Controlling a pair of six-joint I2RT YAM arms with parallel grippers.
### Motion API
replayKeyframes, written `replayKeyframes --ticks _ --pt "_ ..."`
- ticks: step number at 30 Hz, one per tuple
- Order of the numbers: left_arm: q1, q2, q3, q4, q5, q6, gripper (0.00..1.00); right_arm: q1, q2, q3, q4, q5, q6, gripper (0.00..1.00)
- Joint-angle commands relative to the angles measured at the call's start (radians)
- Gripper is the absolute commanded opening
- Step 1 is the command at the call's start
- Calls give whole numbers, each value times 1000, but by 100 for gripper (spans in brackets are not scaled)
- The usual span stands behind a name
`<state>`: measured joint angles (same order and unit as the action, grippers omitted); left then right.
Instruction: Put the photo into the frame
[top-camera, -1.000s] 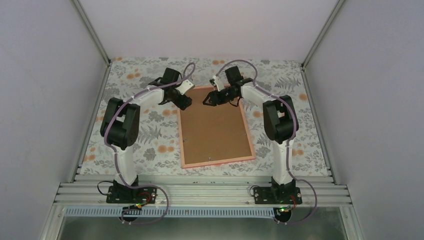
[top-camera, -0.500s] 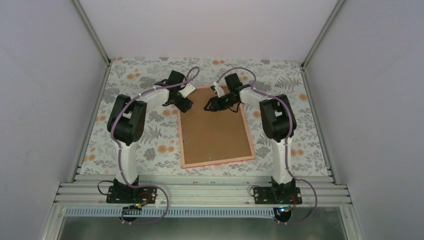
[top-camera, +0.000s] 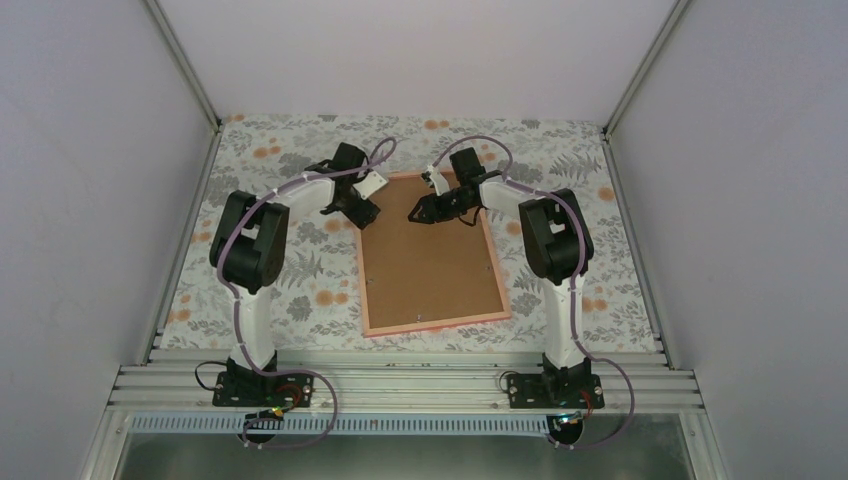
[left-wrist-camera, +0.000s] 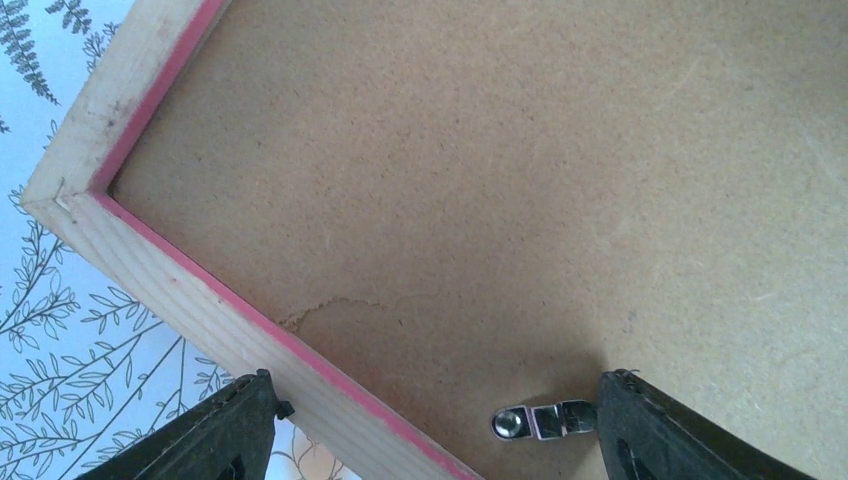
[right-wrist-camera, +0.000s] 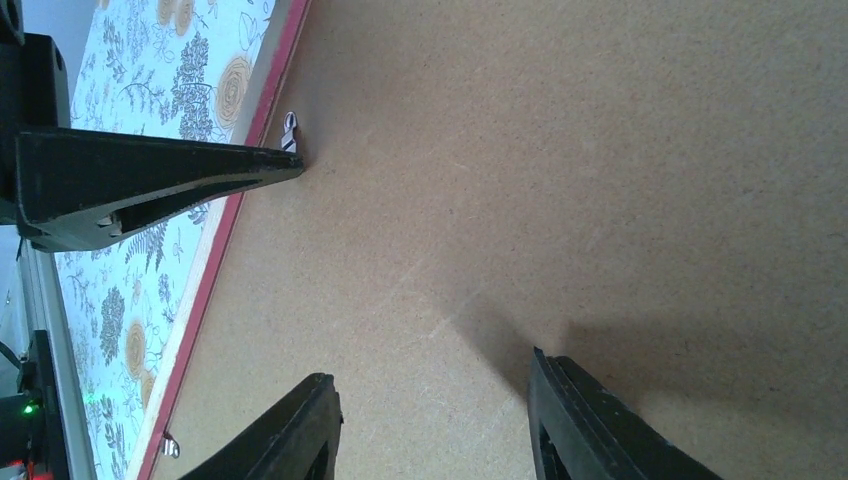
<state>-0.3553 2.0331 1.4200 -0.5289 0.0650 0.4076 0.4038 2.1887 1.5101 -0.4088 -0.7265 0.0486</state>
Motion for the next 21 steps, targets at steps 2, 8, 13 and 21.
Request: replayKeyframes --ticks 2,8,13,21 --pt "22 -2 -31 -142 -63 46 78 -6 25 -34 -44 108 -8 47" --pt "21 -60 6 -126 68 46 76 -6 24 -36 -47 114 -11 47" --pt "19 -33 86 -120 73 6 76 -6 21 -34 -48 114 -11 46" --pt "18 53 145 -113 43 -9 76 -6 24 -33 -48 119 -10 46"
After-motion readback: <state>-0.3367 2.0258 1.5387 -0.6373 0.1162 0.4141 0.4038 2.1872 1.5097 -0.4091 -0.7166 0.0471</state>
